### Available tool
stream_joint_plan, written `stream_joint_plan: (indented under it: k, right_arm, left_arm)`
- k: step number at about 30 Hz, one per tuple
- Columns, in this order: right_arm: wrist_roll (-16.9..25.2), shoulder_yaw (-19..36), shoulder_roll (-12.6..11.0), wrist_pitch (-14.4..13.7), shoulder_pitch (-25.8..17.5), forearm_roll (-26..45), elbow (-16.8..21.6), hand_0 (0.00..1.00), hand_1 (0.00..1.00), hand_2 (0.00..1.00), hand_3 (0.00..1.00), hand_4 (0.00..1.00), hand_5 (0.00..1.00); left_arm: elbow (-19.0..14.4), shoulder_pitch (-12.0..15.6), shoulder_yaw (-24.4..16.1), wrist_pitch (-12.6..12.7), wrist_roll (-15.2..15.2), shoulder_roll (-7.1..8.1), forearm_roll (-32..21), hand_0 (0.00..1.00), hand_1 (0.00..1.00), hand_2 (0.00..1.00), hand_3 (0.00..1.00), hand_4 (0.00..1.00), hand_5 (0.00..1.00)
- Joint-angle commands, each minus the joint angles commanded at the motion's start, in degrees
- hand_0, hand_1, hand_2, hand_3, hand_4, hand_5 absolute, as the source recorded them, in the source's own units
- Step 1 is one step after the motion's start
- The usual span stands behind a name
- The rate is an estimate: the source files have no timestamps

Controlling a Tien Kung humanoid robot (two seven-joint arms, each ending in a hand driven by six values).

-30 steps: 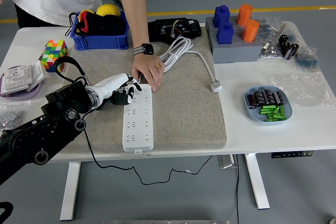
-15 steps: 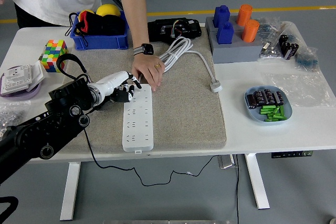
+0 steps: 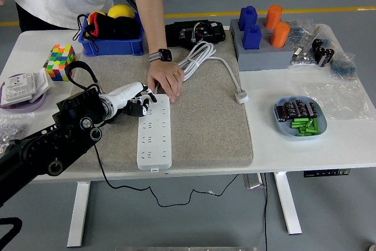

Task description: Pull the plug out,throw it away,press the button

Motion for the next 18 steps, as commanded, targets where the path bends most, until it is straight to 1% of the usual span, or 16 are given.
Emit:
stream_joint_plan:
  k: [13,18]
  right_arm:
    - [-0.1,-0.5,0.0,0.0,0.0,0.1,0.0,0.804,0.692,0.677,0.639,0.748,0.623]
    - [0.0,-0.9,-0.2,0.0,0.0,0.3,0.0,0.805,0.692,0.676,0.639,0.749,0.623]
  left_arm:
    - [1.6,-0.7,2.1,0.0,-0.2,-0.27,-1.2,0.040,0.022,0.141,0.633,0.111,0.002]
    - [1.6,-0.9,2.8,0.1,-0.3,-0.15,-1.8,0.040,0.021,0.141,0.632,0.111,0.002]
